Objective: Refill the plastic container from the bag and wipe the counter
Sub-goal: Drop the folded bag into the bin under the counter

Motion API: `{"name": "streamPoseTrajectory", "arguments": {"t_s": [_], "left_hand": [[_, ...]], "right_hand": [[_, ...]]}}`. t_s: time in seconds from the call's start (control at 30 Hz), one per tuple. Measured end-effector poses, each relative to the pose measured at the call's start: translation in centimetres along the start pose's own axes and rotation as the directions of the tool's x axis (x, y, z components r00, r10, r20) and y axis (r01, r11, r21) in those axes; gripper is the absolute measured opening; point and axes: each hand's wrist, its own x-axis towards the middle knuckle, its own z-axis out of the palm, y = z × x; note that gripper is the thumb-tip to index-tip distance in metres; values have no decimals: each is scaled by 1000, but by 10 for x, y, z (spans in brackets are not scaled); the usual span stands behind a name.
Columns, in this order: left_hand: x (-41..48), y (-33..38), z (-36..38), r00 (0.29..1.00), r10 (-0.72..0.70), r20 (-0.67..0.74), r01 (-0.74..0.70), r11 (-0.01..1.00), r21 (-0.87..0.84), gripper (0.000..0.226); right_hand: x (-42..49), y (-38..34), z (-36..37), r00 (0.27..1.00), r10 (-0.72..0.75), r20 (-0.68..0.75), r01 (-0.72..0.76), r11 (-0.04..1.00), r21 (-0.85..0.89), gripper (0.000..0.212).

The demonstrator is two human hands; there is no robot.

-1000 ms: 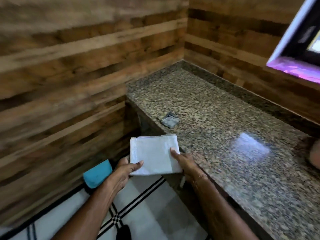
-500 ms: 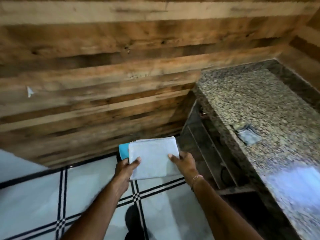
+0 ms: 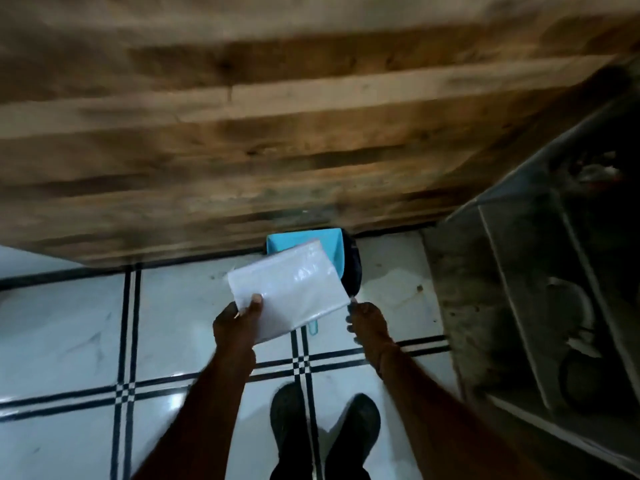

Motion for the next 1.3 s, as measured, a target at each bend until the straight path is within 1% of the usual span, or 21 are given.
{"name": "streamPoseTrajectory", "arguments": {"t_s": [0.07,0.13,0.17,0.2,0.23,0.27,0.33,0.4,0.43,0.5,0.53,0.57,0.63,0.7,0.73,0.83,0.93,1.03,1.13,1.23,1.3], "left_hand": [[46,-27,14,1000,-16,-2,16,1000,-6,27],[81,-47,25,999,-33,32,34,999,-31,34],[97,-57,29,998,-39,50,41,998,-43,33],[109,-64,33,997,-46,64,50,997,-58,28],[119,-71,36,996,-57,73,63,995,-79,21],[126,-74,40,995,-68,78,75,992,-100,14],[143,-81,47,994,-83,71,92,988,-126,6],[156,-86,49,992,-115,59,123,980,-154,8],[160,-87,48,990,-128,60,137,977,-167,9],[164,-89,40,986,-155,60,164,970,-179,14],[163,-88,35,985,-165,54,172,969,-176,17],[160,-85,30,984,-171,38,175,970,-167,20],[150,-75,24,982,-187,-29,181,974,-140,21],[136,-61,22,980,-176,-94,164,978,-126,23],[127,-53,21,981,-158,-116,143,982,-122,25],[110,-37,21,983,-108,-146,91,989,-118,24],[100,-27,28,985,-88,-149,74,992,-98,28],[107,-29,50,987,-84,-136,79,996,-39,24],[132,-45,78,988,-79,-131,82,996,22,20],[164,-71,103,988,-102,-119,108,993,45,26],[183,-89,115,988,-107,-108,114,991,63,21]], "right_hand": [[55,31,31,994,73,76,-63,990,-123,40],[89,47,58,979,145,145,-124,982,-141,35],[102,53,72,967,182,179,-160,978,-131,52],[116,58,84,956,223,191,-204,972,-113,71],[127,63,97,952,228,202,-218,973,-71,78],[136,67,107,954,219,207,-213,976,-49,74],[155,77,130,965,178,192,-180,984,-10,53],[165,85,144,974,142,177,-152,988,40,27],[167,89,148,979,126,162,-140,987,78,18],[156,92,144,988,108,110,-124,980,153,12],[145,94,137,993,88,76,-99,983,153,12],[131,95,128,998,60,25,-63,992,111,15],[99,100,103,997,5,-79,-9,999,-49,17],[65,104,73,985,-28,-169,-4,982,-190,17],[48,105,57,976,-38,-214,-12,974,-227,19],[3,108,17,947,-46,-317,-27,975,-221,23],[-28,111,-10,940,-70,-333,-28,959,-282,21],[-37,113,-22,941,-95,-324,-10,952,-306,21],[-20,125,-21,934,-116,-338,15,958,-287,21],[7,143,-16,918,-154,-366,65,968,-244,24],[25,155,-13,910,-174,-377,83,966,-245,26]]}}
